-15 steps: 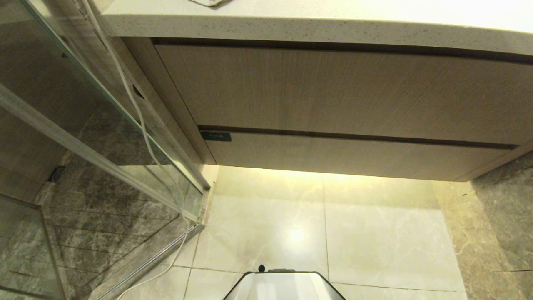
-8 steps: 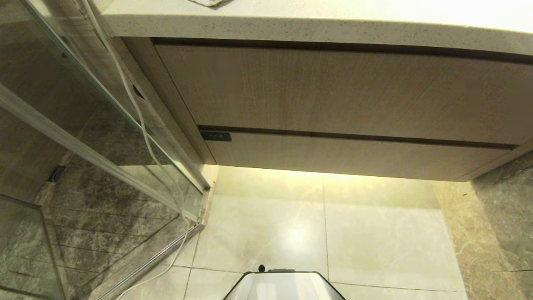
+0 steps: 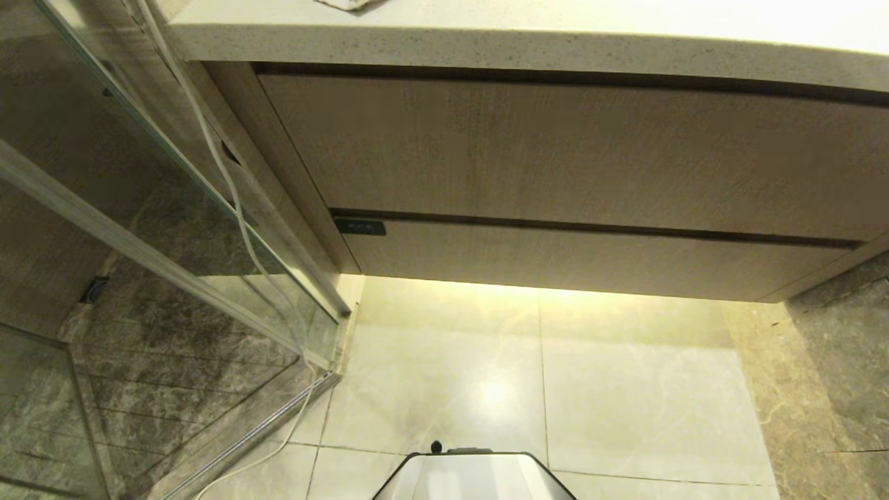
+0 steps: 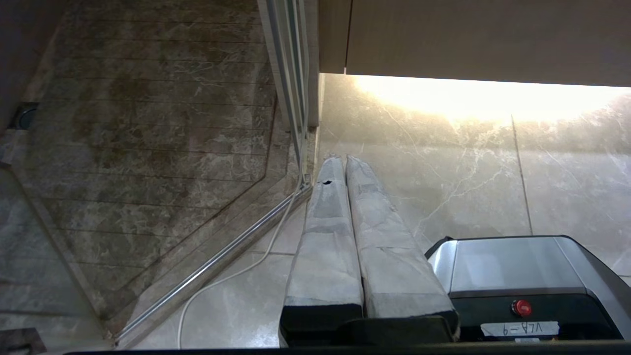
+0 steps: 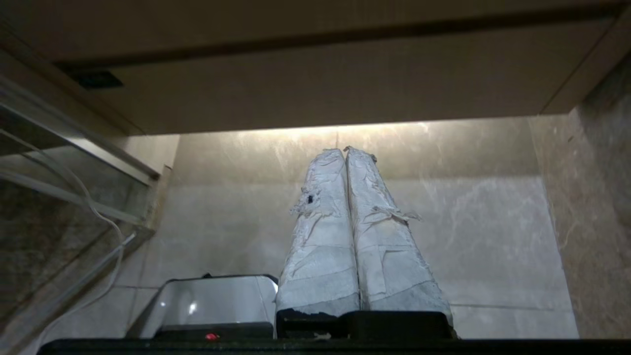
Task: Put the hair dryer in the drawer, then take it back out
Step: Pull open the drawer
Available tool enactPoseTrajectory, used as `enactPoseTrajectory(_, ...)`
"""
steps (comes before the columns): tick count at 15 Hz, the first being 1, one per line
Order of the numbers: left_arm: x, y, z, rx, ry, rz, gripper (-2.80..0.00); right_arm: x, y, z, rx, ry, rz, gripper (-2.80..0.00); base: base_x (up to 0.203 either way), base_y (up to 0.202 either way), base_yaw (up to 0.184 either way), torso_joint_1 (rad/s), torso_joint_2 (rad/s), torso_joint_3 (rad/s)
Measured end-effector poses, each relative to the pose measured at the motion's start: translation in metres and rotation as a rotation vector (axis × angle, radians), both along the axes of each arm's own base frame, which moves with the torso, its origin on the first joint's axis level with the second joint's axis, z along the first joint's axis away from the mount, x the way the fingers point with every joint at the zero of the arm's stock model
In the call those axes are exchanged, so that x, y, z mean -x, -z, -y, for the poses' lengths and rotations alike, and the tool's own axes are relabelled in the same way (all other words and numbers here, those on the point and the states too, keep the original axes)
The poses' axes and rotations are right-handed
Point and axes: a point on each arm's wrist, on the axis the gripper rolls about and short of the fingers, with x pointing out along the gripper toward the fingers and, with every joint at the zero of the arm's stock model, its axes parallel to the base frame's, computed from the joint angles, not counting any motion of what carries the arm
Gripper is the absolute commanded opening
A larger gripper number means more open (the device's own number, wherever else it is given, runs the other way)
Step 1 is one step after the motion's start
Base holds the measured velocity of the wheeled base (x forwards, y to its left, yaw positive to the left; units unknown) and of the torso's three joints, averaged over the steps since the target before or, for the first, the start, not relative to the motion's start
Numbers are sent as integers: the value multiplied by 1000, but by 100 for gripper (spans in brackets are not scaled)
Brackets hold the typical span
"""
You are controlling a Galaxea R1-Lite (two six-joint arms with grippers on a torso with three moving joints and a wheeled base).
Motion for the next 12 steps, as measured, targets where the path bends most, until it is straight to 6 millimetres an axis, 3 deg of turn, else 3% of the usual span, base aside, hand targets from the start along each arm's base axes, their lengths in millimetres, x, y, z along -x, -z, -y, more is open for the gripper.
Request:
enactPoseTrajectory(2,0,0,0,0,0,0,-280,-14,-58,0,-1,-22,-37,-280,0,0,0,0,0,0)
enactPoseTrajectory(3,0,0,0,0,0,0,-280,-34,-90,0,7,-34,-87,-280,0,0,0,0,0,0)
enactPoseTrajectory(5,0,0,0,0,0,0,-280,-98,-142,-5,70,-79,-238,-280,0,0,0,0,0,0)
enactPoseTrajectory(6,0,0,0,0,0,0,-280,-133,-152,-10,124,-106,-326,-280,0,0,0,0,0,0)
enactPoseTrajectory(7,0,0,0,0,0,0,-280,-174,-155,-19,196,-140,-422,-280,0,0,0,0,0,0)
enactPoseTrajectory(9,0,0,0,0,0,0,-280,-247,-137,-39,356,-211,-587,-280,0,0,0,0,0,0)
enactPoseTrajectory(12,0,0,0,0,0,0,-280,-320,-86,-62,640,-333,-674,-280,0,0,0,0,0,0)
